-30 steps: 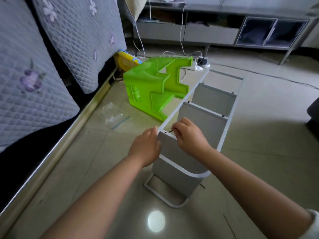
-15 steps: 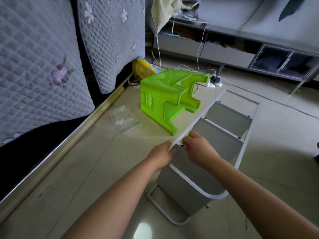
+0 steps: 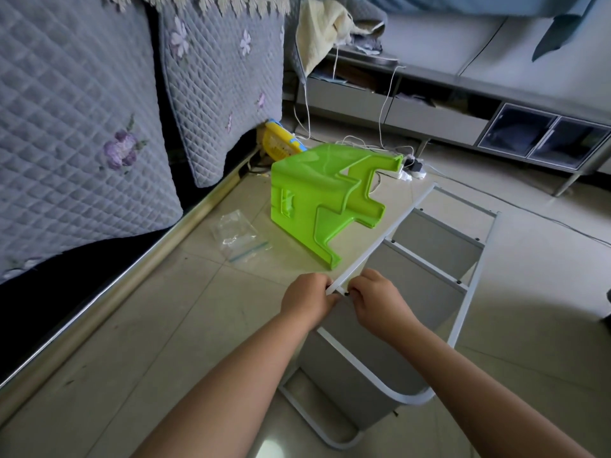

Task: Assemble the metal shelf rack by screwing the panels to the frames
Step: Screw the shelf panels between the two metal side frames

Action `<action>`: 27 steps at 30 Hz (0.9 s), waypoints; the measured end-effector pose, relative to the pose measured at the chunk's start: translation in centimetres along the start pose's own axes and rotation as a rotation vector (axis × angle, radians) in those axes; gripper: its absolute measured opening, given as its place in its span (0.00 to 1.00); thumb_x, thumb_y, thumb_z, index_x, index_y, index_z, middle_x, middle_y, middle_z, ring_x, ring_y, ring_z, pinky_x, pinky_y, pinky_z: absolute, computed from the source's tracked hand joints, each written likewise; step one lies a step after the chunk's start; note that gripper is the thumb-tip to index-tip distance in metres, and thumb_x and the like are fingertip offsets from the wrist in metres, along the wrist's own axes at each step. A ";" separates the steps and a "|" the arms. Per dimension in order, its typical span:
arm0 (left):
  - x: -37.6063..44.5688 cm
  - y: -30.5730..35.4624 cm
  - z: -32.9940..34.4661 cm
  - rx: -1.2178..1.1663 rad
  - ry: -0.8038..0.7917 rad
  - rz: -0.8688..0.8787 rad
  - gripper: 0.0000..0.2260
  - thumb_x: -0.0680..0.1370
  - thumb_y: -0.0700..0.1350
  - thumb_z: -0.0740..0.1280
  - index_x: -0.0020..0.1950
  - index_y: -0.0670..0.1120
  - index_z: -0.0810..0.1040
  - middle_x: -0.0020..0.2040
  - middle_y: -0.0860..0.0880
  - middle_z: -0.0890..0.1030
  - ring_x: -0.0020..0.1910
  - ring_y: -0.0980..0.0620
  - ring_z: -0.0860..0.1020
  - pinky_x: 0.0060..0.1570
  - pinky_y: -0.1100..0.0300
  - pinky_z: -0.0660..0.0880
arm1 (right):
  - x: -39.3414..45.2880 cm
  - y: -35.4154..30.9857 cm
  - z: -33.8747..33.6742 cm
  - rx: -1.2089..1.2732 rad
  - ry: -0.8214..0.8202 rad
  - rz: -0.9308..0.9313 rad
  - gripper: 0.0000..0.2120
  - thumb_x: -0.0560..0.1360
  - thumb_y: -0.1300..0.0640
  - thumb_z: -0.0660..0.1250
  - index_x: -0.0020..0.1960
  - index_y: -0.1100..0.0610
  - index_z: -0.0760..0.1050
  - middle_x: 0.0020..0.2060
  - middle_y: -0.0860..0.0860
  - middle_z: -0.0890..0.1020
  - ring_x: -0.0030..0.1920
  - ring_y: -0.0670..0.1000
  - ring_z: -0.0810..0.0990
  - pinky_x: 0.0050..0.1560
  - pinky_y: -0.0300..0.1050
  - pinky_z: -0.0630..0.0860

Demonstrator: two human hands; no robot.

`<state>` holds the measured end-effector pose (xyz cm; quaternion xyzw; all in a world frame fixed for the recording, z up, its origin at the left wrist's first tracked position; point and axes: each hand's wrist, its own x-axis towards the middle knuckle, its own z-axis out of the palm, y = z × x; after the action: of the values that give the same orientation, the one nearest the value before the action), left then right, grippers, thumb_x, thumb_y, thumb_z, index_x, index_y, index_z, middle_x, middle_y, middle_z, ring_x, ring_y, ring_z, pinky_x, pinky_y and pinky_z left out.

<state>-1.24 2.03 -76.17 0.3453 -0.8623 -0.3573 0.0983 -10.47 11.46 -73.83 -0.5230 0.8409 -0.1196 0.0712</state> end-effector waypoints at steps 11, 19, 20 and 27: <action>0.0 0.0 0.2 0.089 0.042 0.019 0.09 0.77 0.46 0.64 0.44 0.41 0.78 0.45 0.41 0.81 0.48 0.41 0.77 0.37 0.58 0.65 | 0.6 -0.6 -1.1 -0.134 -0.162 -0.032 0.09 0.77 0.64 0.55 0.49 0.63 0.74 0.45 0.55 0.69 0.49 0.58 0.75 0.46 0.46 0.70; 0.2 0.0 0.6 0.254 0.045 0.036 0.11 0.78 0.47 0.61 0.49 0.40 0.77 0.52 0.40 0.79 0.54 0.40 0.76 0.43 0.55 0.68 | 1.4 -1.4 -1.9 -0.234 -0.259 -0.016 0.08 0.75 0.65 0.55 0.39 0.61 0.71 0.39 0.53 0.68 0.45 0.56 0.73 0.36 0.42 0.64; 0.2 0.0 0.6 0.259 0.045 0.040 0.11 0.78 0.47 0.61 0.49 0.40 0.77 0.51 0.40 0.79 0.53 0.40 0.76 0.43 0.55 0.69 | 1.5 -1.6 -2.0 -0.258 -0.277 -0.007 0.10 0.75 0.64 0.55 0.35 0.59 0.66 0.35 0.50 0.63 0.43 0.55 0.71 0.34 0.42 0.63; -0.2 -0.2 0.4 0.231 0.062 0.058 0.10 0.78 0.45 0.60 0.44 0.40 0.76 0.50 0.40 0.80 0.51 0.41 0.77 0.38 0.58 0.64 | 1.8 -3.0 -1.6 -0.424 -0.331 -0.038 0.11 0.77 0.67 0.55 0.53 0.64 0.75 0.32 0.50 0.59 0.47 0.56 0.74 0.38 0.42 0.66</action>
<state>-1.18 2.29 -76.57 0.3401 -0.9039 -0.2414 0.0948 -9.05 8.77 -71.42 -0.5543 0.8141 0.1450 0.0945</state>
